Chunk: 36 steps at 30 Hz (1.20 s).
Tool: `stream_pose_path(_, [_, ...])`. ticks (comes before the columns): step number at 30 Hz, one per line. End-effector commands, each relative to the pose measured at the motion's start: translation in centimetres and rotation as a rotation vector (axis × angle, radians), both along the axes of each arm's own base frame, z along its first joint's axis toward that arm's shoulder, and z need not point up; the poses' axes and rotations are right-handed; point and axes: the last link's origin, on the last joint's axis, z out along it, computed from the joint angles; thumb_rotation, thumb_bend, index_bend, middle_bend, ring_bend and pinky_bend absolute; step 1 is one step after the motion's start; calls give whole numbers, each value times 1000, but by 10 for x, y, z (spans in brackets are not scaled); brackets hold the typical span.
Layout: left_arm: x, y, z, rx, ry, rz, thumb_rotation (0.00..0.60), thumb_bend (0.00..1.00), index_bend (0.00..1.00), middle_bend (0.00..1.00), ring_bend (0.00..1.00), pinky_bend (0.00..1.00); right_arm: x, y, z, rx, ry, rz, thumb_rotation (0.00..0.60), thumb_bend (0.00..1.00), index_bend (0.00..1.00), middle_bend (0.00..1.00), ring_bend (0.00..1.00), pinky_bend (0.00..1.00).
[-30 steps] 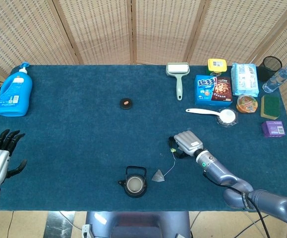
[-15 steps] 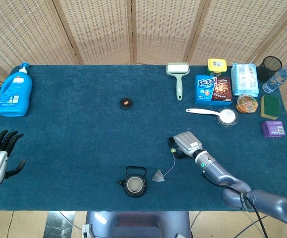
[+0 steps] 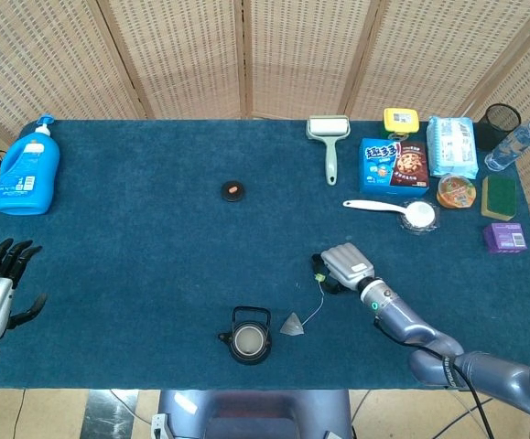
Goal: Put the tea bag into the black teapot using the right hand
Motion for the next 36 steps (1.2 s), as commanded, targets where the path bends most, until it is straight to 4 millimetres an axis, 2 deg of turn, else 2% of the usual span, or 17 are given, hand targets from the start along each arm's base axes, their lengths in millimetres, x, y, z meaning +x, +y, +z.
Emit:
stream_pose_path(1, [0,0,0,1,1,1,600,350,141,116,0,137,0,0,-1,-2,1,2,600,442,447,1000,1000,1000])
stream_pose_path(36, [-3,-1,3,12,-1,4,600,351,141,116,0,137,-3,1,-4,-9,7,-11,600,473,522,1000,1000,1000])
